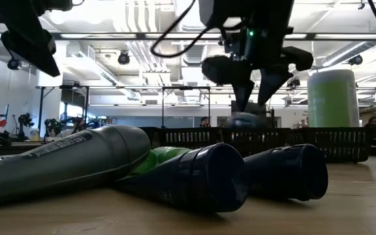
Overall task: Pick & Place Travel size toiletries
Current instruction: Put the deodorant into the middle right black bin
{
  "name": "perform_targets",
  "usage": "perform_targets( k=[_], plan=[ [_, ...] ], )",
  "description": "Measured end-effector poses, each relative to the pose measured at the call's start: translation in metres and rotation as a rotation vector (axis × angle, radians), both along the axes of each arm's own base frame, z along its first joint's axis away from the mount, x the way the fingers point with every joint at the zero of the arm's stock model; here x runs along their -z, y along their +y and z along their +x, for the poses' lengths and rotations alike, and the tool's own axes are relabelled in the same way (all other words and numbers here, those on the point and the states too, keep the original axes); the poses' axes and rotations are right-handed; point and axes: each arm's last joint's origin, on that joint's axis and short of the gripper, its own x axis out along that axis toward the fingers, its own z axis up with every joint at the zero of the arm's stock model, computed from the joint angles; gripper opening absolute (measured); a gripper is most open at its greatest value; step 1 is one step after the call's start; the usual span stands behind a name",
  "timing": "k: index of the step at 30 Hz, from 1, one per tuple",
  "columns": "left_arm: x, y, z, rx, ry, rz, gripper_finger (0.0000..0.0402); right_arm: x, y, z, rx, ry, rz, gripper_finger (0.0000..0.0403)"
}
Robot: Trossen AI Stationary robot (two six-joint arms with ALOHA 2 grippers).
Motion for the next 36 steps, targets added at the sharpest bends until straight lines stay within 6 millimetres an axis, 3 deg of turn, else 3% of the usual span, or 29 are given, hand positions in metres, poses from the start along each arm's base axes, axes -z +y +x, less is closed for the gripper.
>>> perform_targets(
  k=[8,16,21,28,36],
  plan=[
    [0.001,0.002,0.001,-0.007,0.001,0.002,0.0341,-0.018,0.005,-0.008,-0.036,-0.024,0.012,0.0277],
    [0.01,-0.006,0.01,0.093,0.041,0.003,0.0341,-0.045,0.029,-0.023,-0.254,-0.012,0.086,0.0295],
    [0.024,-0.024,0.037,0.167,0.011,-0.019,0.0341,-0.044,0.043,-0.03,-0.254,-0.01,0.165,0.028],
    [0.055,-0.053,0.077,0.07,0.146,-0.052,0.0337,-0.042,0.056,-0.044,-0.153,-0.004,0.169,0.0255],
    [0.058,-0.095,0.12,0.003,0.169,-0.115,0.0333,-0.045,0.071,-0.062,-0.142,0.04,0.154,0.0255]
  ],
)
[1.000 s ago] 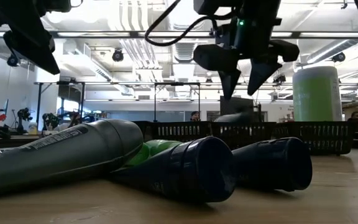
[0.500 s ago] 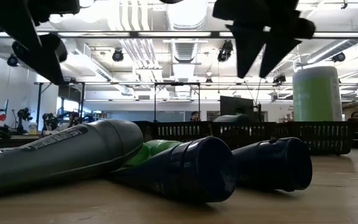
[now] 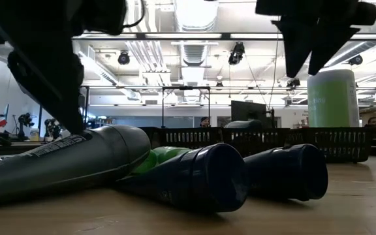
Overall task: Pick & Place Travel size toiletries
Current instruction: Put the deodorant into the middle right black bin
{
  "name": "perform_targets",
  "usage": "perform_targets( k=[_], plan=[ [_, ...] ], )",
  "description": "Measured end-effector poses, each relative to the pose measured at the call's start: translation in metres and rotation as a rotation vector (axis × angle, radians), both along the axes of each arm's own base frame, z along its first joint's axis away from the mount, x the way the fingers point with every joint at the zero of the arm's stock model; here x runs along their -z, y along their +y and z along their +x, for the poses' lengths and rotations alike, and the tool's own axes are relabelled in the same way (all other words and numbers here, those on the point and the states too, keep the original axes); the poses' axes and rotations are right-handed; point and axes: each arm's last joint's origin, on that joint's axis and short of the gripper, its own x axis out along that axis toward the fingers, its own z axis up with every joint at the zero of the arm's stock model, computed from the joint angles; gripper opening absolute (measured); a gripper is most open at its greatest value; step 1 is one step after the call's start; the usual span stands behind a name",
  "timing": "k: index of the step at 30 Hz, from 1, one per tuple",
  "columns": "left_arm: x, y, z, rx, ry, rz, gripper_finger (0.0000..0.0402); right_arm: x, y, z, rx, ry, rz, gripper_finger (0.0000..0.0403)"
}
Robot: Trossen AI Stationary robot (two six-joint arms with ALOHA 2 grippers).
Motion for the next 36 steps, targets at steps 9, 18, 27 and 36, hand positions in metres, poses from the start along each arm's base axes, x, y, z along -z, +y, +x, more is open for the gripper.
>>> perform_targets(
  k=[9,18,27,36],
  plan=[
    [0.019,-0.033,0.024,-0.059,0.192,0.162,0.0333,0.007,0.018,-0.014,0.009,-0.016,-0.01,0.0281],
    [0.038,-0.046,0.029,-0.03,0.26,0.174,0.033,0.013,0.027,-0.022,0.023,-0.038,-0.009,0.028],
    [0.039,-0.042,0.027,0.048,0.24,0.234,0.0218,0.008,0.031,-0.015,-0.009,-0.129,0.064,0.0244],
    [0.029,-0.034,0.02,0.095,0.23,0.338,0.0185,-0.004,0.032,-0.015,-0.048,-0.206,0.136,0.022]
  ],
)
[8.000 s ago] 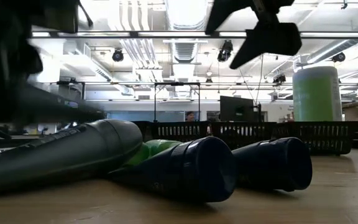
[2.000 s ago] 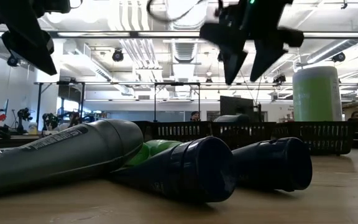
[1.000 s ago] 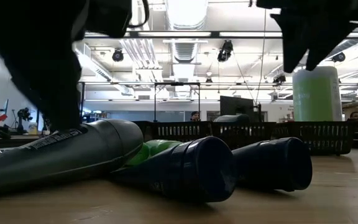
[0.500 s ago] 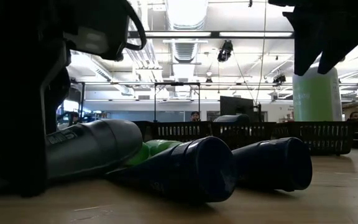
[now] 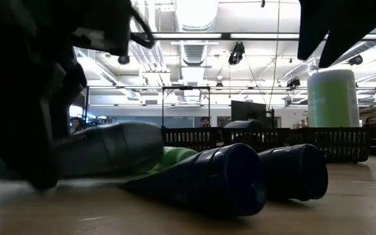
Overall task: Pick & Place Travel size toiletries
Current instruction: Put the deodorant into the middle right black bin
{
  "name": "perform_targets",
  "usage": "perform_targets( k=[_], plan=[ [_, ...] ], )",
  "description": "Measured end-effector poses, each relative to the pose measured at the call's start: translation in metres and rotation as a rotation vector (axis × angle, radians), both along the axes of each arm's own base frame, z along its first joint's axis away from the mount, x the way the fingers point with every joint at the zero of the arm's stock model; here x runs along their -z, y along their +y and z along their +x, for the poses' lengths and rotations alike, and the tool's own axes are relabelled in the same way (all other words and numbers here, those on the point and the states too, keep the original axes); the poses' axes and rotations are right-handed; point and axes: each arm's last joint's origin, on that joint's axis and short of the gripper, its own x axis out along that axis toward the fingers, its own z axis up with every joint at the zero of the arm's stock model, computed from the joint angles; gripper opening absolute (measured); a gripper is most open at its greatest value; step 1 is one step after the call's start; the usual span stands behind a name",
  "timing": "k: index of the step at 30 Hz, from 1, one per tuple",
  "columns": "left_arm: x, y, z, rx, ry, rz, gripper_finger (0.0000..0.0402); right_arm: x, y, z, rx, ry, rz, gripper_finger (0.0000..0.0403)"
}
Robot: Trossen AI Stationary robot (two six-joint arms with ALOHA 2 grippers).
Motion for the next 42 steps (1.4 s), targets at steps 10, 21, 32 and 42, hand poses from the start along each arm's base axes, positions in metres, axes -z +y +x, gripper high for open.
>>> perform_targets(
  k=[10,21,32,42],
  plan=[
    [-0.08,0.022,-0.029,0.105,-0.322,0.091,0.0185,-0.037,-0.019,-0.002,-0.138,-0.327,0.197,0.0214],
    [-0.11,0.054,-0.017,0.184,-0.429,0.19,0.0185,-0.036,-0.046,0.017,-0.232,-0.707,0.387,0.0261],
    [-0.114,0.07,-0.001,0.239,-0.451,0.223,0.0186,-0.025,-0.052,0.02,-0.209,-0.687,0.416,0.0345],
    [-0.116,0.081,0.008,0.253,-0.471,0.224,0.0186,-0.028,-0.063,0.029,-0.22,-0.735,0.457,0.0349]
  ],
)
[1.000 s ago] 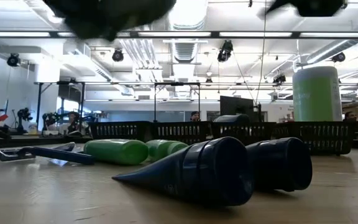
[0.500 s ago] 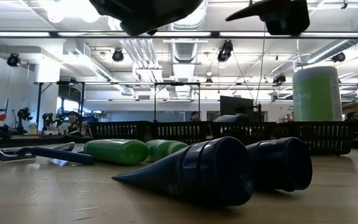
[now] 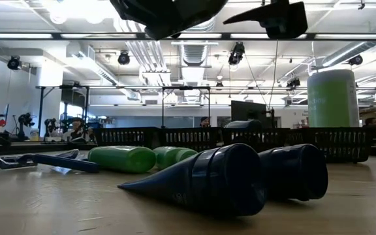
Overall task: Pick & Place Travel size toiletries
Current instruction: Put the deodorant into the middle right black bin
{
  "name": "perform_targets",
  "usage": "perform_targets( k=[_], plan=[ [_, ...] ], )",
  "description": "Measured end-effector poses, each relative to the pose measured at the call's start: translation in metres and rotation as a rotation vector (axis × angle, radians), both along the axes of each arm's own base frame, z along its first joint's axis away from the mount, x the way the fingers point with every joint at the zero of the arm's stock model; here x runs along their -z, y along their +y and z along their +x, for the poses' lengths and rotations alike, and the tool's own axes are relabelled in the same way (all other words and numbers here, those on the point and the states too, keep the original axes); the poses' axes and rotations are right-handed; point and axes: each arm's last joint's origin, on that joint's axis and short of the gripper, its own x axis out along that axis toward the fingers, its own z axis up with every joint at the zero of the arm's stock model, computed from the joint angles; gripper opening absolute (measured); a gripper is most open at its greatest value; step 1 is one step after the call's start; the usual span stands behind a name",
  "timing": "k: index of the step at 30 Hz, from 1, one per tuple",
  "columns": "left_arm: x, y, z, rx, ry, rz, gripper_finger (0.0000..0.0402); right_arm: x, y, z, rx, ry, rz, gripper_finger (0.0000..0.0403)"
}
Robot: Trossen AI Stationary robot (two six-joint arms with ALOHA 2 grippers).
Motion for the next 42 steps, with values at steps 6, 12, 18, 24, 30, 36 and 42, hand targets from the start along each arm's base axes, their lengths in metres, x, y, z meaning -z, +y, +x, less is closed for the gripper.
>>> perform_targets(
  k=[6,12,18,24,30,36,42],
  plan=[
    [0.0,0.003,0.002,0.015,0.001,0.014,0.0186,0.001,-0.007,0.002,-0.007,0.01,0.021,0.0323],
    [-0.001,0.007,0.004,0.01,-0.003,0.021,0.0186,0.002,-0.012,0.004,-0.004,0.016,0.035,0.0307],
    [-0.003,0.012,0.008,0.005,-0.022,0.03,0.0186,0.005,-0.018,0.005,0.012,0.025,0.041,0.0317],
    [-0.004,0.016,0.01,0.004,-0.028,0.041,0.0186,0.006,-0.022,0.006,0.021,0.029,0.048,0.0326],
    [-0.005,0.018,0.013,0.007,-0.047,0.045,0.0186,0.006,-0.026,0.007,0.024,0.03,0.053,0.0304],
    [-0.005,0.02,0.014,0.001,-0.047,0.045,0.0186,0.006,-0.027,0.008,0.018,0.03,0.057,0.0257],
    [-0.005,0.021,0.014,-0.004,-0.047,0.047,0.0186,0.006,-0.027,0.008,0.01,0.031,0.057,0.0202]
  ],
)
